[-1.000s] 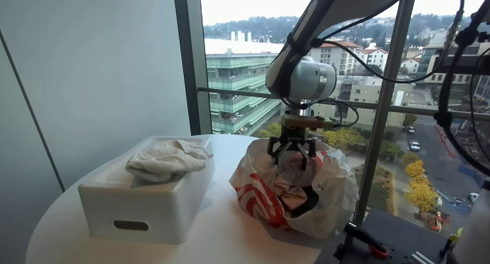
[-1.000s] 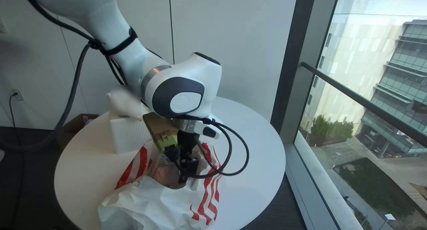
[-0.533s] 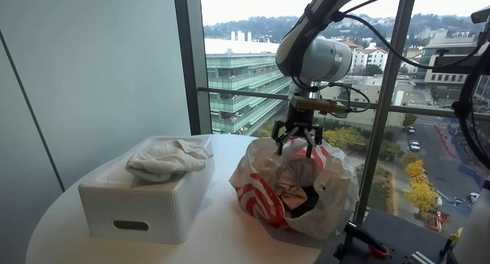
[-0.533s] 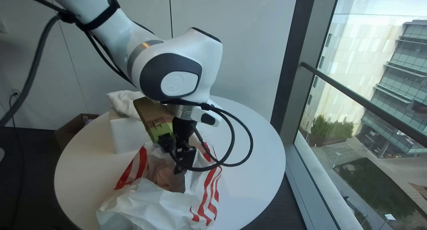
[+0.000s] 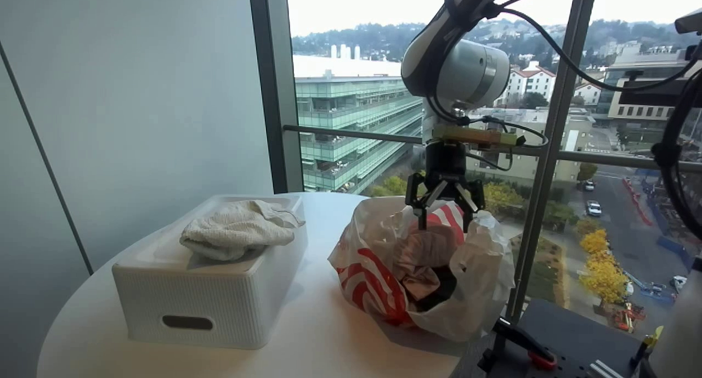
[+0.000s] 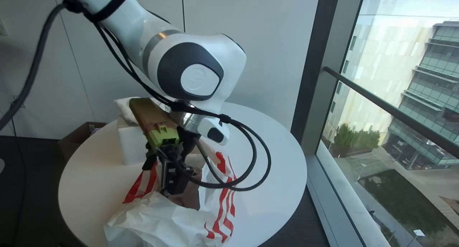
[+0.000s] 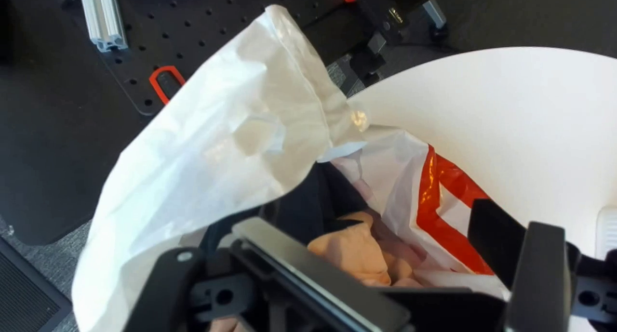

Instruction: Remove the white towel and the peach and blue shirts from the plastic and put them on the basket

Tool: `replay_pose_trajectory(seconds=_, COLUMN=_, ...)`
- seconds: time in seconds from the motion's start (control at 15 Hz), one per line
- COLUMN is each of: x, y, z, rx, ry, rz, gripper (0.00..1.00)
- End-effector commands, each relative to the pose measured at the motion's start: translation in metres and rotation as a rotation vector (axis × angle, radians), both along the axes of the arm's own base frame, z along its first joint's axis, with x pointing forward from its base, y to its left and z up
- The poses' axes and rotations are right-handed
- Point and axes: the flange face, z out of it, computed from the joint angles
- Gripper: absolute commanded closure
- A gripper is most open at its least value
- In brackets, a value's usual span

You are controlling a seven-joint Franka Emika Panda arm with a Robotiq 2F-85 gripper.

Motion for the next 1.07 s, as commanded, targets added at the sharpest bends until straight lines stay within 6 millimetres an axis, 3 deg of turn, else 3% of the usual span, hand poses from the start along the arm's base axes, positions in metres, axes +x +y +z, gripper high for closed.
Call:
replay_pose_trajectory(seconds=0.0, x=0.018, y=0.005, z=-0.026, rx=0.026, ry=0.082, rz=0.051, gripper=0.00)
replay_pose_trajectory(seconds=0.27, x=0.042, y=0.004, z=-0.052, rx=-0.020, ry=0.060, rz=0.035, gripper=0.00)
replay_pose_trajectory(seconds=0.73, x=0.080, y=-0.037, z=-0.058, rx=-0.135, ry=-0.157, rz=-0.071, gripper=0.00)
replay_pose_trajectory(seconds=1.0, x=0.083, y=-0.049, z=-0.080, rx=-0.142, ry=-0.163, rz=-0.110, gripper=0.00)
